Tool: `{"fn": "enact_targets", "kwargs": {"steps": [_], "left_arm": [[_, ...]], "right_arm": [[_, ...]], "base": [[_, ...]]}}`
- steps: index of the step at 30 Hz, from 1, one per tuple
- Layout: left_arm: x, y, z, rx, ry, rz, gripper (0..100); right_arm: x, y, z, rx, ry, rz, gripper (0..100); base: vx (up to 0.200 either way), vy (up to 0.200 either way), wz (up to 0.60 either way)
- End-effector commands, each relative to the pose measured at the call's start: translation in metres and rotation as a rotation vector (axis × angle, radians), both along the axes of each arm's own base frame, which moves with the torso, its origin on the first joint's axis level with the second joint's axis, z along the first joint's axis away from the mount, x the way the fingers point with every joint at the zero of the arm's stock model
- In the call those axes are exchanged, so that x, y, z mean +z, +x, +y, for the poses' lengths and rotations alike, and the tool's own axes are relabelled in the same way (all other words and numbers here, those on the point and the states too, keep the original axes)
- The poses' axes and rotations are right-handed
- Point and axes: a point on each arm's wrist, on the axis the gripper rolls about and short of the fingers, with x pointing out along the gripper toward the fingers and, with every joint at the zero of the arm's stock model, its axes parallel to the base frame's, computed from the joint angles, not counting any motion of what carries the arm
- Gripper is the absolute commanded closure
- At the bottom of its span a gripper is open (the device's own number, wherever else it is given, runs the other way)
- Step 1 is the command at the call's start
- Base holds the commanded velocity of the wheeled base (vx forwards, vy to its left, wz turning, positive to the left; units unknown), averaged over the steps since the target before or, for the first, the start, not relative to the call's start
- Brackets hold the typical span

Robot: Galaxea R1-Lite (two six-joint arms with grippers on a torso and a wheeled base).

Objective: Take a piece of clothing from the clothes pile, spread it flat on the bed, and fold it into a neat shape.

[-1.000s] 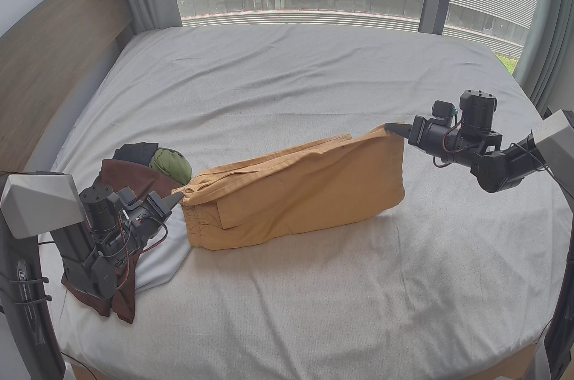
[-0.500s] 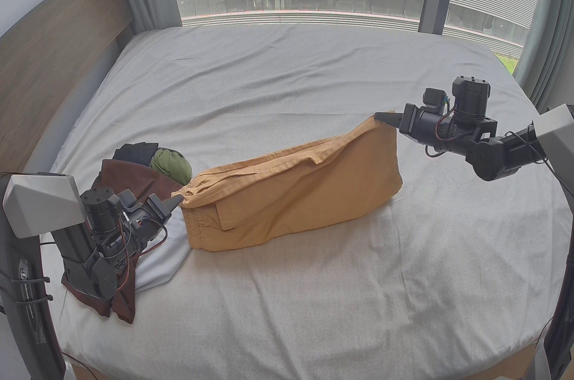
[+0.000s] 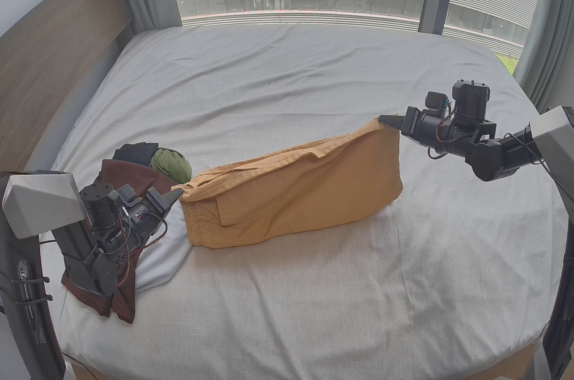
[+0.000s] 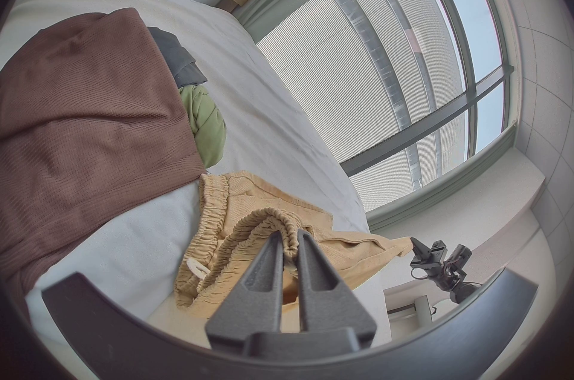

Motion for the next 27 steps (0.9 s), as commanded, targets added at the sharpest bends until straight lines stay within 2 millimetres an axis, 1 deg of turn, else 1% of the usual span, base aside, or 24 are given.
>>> {"fn": "enact_targets", "kwargs": {"steps": [1, 6, 8, 10, 11, 12, 17, 19, 27], "left_arm": [[0.005, 0.007, 0.0, 0.003, -0.017, -0.025, 100], [0.008, 0.014, -0.002, 0.004, -0.035, -0.05, 100], [0.005, 0.02, -0.003, 0.024, -0.033, -0.055, 100], [0.003, 0.023, -0.003, 0.035, -0.031, -0.059, 100], [0.002, 0.026, -0.003, 0.039, -0.031, -0.062, 100], [0.001, 0.028, -0.003, 0.041, -0.031, -0.064, 100], [-0.005, 0.033, -0.004, 0.041, -0.03, -0.062, 100], [-0.009, 0.035, -0.003, 0.05, -0.031, -0.057, 100], [-0.01, 0.038, -0.001, 0.071, -0.03, -0.062, 100]], "right_arm": [[-0.013, 0.01, 0.001, -0.004, -0.002, 0.013, 100], [-0.026, 0.019, 0.003, -0.015, -0.006, 0.021, 100], [-0.031, 0.028, 0.005, -0.021, -0.002, -0.004, 100], [-0.033, 0.03, 0.006, -0.019, -0.001, -0.008, 100], [-0.037, 0.036, 0.007, -0.021, 0.002, -0.021, 100], [-0.038, 0.039, 0.008, -0.021, 0.004, -0.027, 100], [-0.045, 0.048, 0.011, -0.025, 0.025, -0.018, 100], [-0.054, 0.055, 0.012, -0.046, 0.025, -0.018, 100], [-0.061, 0.059, 0.014, -0.047, 0.034, -0.042, 100]], "base": [[0.0, 0.0, 0.0], [0.0, 0.0, 0.0], [0.0, 0.0, 0.0], [0.0, 0.0, 0.0], [0.0, 0.0, 0.0], [0.0, 0.0, 0.0], [0.0, 0.0, 0.0], [0.0, 0.0, 0.0], [0.0, 0.0, 0.0]]}}
